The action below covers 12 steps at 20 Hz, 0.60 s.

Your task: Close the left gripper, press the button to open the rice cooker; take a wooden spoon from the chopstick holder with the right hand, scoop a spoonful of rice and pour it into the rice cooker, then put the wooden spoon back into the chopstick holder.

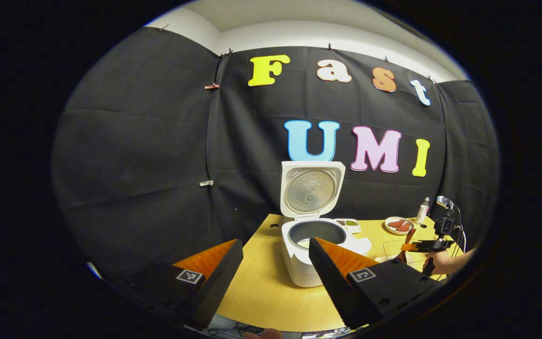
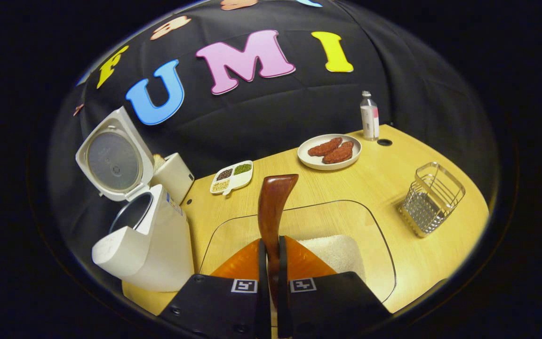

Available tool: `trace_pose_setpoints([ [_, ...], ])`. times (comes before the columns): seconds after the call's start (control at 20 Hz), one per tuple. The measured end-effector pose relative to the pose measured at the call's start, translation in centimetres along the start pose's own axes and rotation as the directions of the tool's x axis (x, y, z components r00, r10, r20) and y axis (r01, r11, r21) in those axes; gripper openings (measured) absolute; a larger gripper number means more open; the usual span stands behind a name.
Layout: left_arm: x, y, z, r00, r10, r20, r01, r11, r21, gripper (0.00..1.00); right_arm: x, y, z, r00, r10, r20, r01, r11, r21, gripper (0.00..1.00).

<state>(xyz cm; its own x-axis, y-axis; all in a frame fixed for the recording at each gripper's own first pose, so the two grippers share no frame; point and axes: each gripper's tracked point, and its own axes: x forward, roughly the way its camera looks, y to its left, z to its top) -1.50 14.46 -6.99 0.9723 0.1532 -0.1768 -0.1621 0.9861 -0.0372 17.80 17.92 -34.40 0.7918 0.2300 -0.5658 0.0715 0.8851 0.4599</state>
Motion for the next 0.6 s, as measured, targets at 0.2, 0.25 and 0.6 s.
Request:
trace_pose_setpoints([
  [0.2,0.2,0.3,0.0,1.000,0.006,0.005,-0.006,1.000,-0.003,0.97,0.4,-0.7,-0.4,0.999,0.052,-0.009,-0.047,0.959,0.279,0.10],
  [0.25,0.2,0.4,0.0,1.000,0.007,0.003,-0.007,1.000,-0.001,0.97,0.4,-1.2,-0.2,0.998,0.059,0.004,-0.057,0.938,0.341,0.11],
  [0.6,0.3,0.3,0.0,1.000,0.013,-0.005,-0.013,1.000,0.000,0.96,-0.6,-2.9,2.8,0.988,0.117,0.096,-0.150,0.832,0.534,0.10],
])
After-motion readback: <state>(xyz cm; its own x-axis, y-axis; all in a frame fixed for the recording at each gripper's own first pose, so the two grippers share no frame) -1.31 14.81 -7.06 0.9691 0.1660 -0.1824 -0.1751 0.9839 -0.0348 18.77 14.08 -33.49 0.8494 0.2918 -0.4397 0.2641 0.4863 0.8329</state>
